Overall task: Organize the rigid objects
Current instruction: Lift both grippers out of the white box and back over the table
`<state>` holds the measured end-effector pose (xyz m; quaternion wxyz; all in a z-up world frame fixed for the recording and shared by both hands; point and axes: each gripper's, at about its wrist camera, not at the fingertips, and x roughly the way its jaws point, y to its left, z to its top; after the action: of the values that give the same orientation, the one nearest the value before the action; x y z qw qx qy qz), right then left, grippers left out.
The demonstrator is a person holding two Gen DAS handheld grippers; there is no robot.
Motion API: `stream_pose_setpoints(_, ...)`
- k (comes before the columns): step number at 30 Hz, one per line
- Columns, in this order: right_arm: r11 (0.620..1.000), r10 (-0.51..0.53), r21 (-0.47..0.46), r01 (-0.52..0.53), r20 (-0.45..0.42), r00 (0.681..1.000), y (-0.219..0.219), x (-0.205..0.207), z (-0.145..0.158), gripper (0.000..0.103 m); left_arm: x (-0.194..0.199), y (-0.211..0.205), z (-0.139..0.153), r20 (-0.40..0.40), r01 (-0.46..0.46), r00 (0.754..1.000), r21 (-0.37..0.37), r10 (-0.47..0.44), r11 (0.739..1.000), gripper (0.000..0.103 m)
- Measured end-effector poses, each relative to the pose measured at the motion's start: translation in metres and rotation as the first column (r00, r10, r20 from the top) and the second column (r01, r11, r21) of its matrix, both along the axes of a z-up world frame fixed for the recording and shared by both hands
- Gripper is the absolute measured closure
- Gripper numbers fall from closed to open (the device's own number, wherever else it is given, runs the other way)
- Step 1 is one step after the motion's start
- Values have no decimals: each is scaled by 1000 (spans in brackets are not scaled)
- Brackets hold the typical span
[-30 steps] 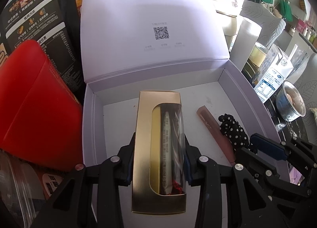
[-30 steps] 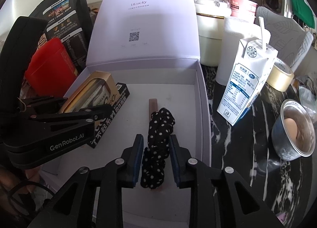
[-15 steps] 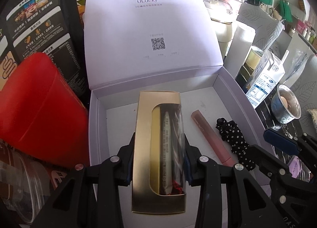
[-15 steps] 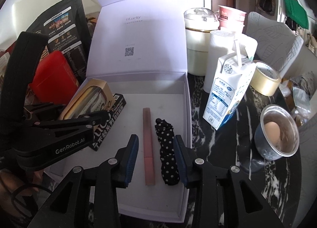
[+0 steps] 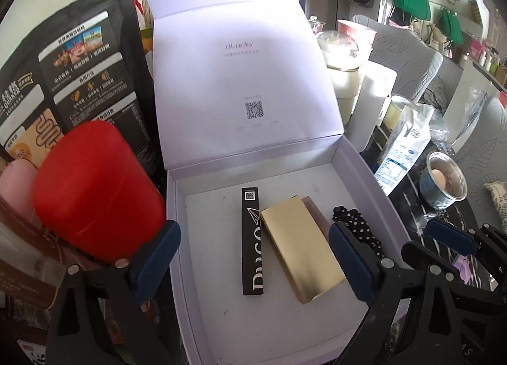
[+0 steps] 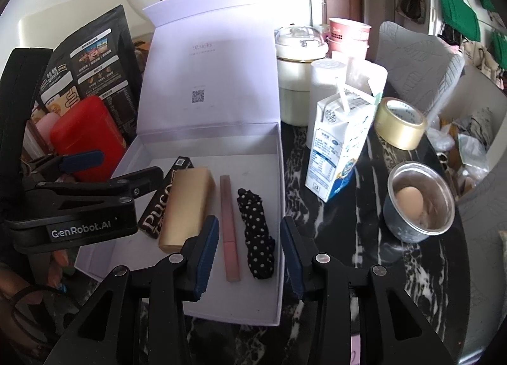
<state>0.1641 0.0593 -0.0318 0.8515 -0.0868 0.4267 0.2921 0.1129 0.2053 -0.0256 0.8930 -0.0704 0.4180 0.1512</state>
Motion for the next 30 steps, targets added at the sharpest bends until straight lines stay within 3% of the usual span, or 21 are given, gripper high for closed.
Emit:
stream_pose_setpoints(26, 995, -92, 42, 86, 158, 983, -50, -58, 75, 59, -55, -54, 74, 156, 125, 979, 33, -128, 992, 7)
stream_pose_setpoints(28, 995, -94, 46, 88, 166, 982, -53, -65, 78, 55, -59, -60, 75, 145, 133, 980, 26, -135, 991, 7)
stream_pose_setpoints(30, 994, -100, 63, 90, 168, 981, -60, -73, 81, 42, -64, -64, 76, 151, 142, 978, 18, -143, 990, 7)
